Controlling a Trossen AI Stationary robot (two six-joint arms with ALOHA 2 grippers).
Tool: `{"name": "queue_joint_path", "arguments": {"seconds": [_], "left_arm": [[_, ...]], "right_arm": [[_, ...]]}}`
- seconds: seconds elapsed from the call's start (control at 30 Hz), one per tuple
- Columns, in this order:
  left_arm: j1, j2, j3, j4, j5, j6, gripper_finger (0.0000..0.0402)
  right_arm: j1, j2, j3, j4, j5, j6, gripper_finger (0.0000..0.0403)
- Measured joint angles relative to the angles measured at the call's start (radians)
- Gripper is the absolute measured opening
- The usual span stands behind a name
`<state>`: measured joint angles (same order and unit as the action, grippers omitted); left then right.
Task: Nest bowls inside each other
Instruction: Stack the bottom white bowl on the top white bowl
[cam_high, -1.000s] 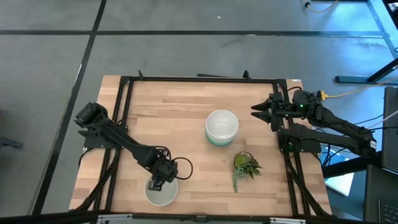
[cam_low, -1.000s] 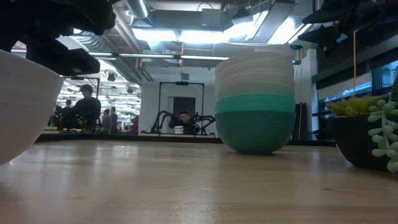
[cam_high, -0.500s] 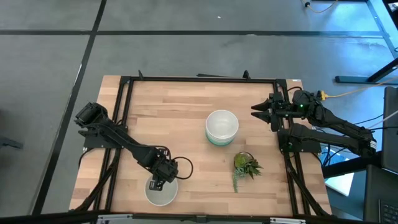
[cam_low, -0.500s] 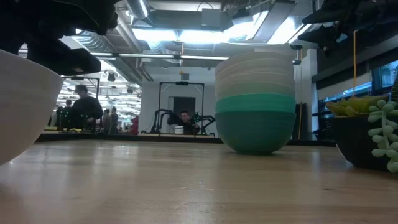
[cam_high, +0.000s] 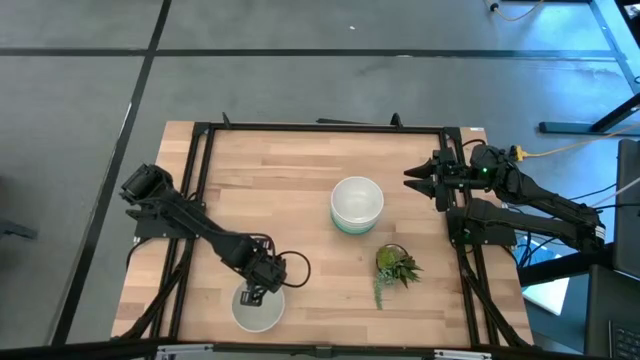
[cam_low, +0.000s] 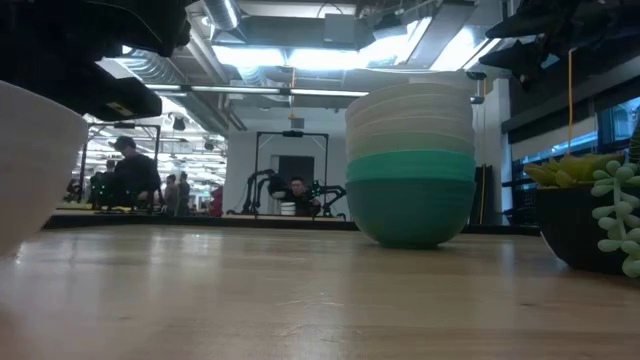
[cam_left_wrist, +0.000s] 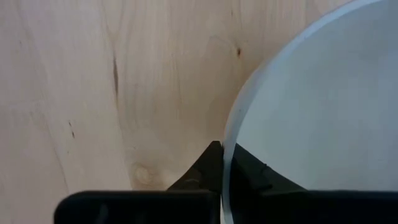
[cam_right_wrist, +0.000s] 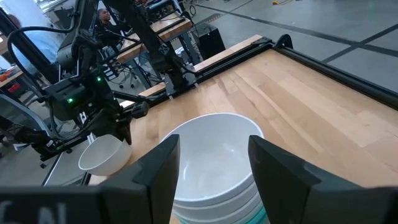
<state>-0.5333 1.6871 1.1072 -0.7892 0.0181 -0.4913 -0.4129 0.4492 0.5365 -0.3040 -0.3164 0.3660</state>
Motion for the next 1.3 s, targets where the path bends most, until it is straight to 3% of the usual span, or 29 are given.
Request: {"name": "queue_joint_path", "arguments": {"seconds": [0.27,0.5,0.63,0.77,0.93,1.07,1.17,1.3], "left_arm": [[0.08,-0.04,0.0,-0.008,-0.059,0.031,0.0003],[0.237,-0.19,0.007,-0.014,-0.104,0.125,0.0002],[0.358,-0.271,0.066,0.029,-0.148,0.206,0.0001],[0.489,-0.312,0.178,0.122,-0.116,0.299,0.0001],[0.649,-0.274,0.401,0.061,-0.069,0.341,0.0001],[0.76,-0.187,0.558,-0.041,0.038,0.296,0.0001],[0.806,-0.104,0.657,-0.099,0.132,0.292,0.0],[0.824,0.041,0.781,-0.181,0.179,0.308,0.0]], "right_arm": [[0.0,0.0,0.0,-0.001,0.0,0.0,0.0193],[0.0,0.0,0.0,-0.008,-0.006,-0.001,0.0193],[0.0,0.0,0.0,-0.008,-0.02,-0.002,0.0193],[0.0,0.0,0.0,-0.011,-0.02,-0.003,0.0193],[0.0,0.0,0.0,-0.014,-0.051,-0.003,0.0193],[0.0,0.0,0.0,-0.017,-0.075,-0.004,0.0193],[0.0,0.0,0.0,-0.017,-0.079,-0.004,0.0193],[0.0,0.0,0.0,-0.017,-0.079,-0.004,0.0193]]}}
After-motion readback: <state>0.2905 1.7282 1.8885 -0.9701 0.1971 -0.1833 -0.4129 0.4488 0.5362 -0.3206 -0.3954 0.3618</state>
